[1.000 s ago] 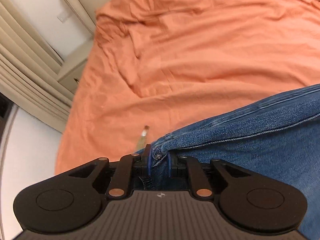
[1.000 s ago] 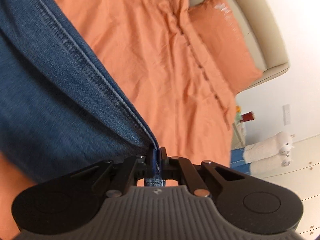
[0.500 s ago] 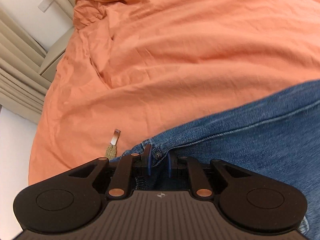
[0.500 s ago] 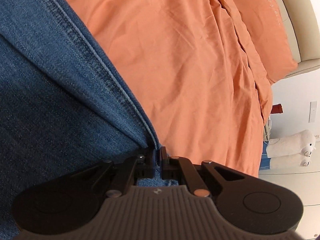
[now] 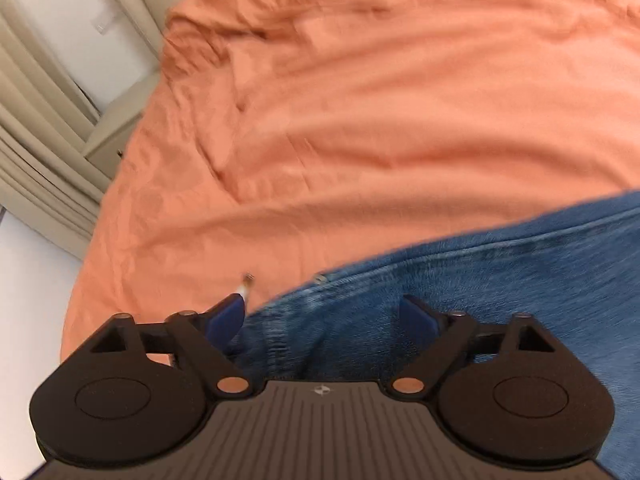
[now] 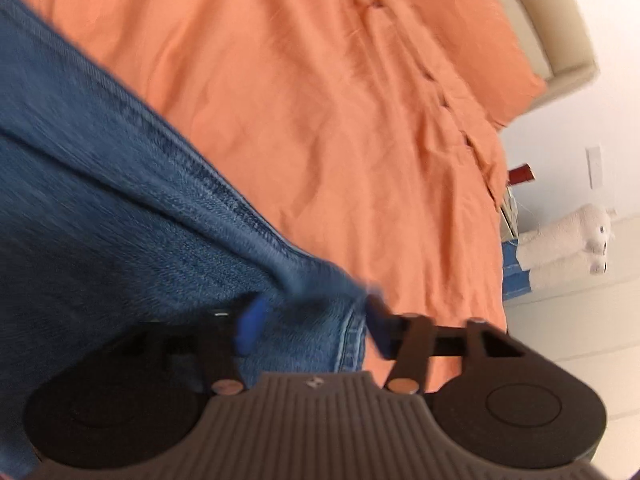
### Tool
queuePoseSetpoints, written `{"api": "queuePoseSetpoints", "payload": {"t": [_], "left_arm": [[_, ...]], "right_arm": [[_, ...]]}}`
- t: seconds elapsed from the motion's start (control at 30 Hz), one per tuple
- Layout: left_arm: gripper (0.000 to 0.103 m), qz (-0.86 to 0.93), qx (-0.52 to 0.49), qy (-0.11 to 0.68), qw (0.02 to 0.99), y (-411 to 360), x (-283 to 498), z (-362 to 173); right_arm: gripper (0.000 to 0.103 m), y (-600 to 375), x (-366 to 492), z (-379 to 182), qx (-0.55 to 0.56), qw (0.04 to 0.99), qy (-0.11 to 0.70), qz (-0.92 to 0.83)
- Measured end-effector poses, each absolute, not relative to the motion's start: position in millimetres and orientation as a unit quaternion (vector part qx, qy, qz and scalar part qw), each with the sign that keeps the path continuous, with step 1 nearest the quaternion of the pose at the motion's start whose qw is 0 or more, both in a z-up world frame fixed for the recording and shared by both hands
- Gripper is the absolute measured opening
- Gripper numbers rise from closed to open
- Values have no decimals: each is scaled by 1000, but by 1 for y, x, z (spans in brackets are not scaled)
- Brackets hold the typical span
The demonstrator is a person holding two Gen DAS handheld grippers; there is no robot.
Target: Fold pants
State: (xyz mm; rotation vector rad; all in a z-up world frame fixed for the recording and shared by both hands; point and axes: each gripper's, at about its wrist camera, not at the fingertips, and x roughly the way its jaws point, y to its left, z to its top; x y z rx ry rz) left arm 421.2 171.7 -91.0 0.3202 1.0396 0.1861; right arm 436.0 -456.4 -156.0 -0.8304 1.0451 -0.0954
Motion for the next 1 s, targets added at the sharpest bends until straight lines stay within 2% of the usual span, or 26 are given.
{"api": "queuePoseSetpoints", "payload": {"t": [0.2, 0.33, 0.47, 0.63, 0.77, 0.8, 0.83, 0.87, 0.93, 0.97, 1.0], "left_arm": [[100, 93, 38, 470, 877, 211, 371, -44], [97, 114, -72, 450, 883, 251, 322, -41], [97, 129, -207, 403, 882, 288, 267, -56], [97, 160, -366, 358, 844, 328, 223, -101], [95, 161, -445, 333, 815, 338, 219, -138], [92, 157, -462, 330, 808, 338, 219, -146], [81, 154, -478, 329, 800, 339, 221, -153], [67, 154, -487, 330, 794, 339, 224, -157], [55, 161, -487, 331, 793, 338, 228, -158], [42, 170, -478, 330, 796, 338, 229, -154], [35, 181, -462, 329, 804, 337, 231, -146]], "right_arm": [[58, -469, 382, -110, -195, 851, 483, -68], [58, -474, 329, -100, -29, 879, 473, -63], [57, -468, 286, -110, 78, 878, 468, -62], [57, -467, 249, -116, 138, 874, 461, -70], [48, -478, 231, -110, 191, 868, 451, -84], [46, -482, 227, -107, 207, 867, 446, -86], [44, -486, 222, -103, 224, 866, 438, -88], [43, -490, 219, -100, 240, 865, 431, -91], [42, -498, 210, -92, 266, 864, 417, -101], [41, -502, 208, -89, 276, 863, 410, -106], [39, -506, 206, -87, 286, 863, 402, -111]]}}
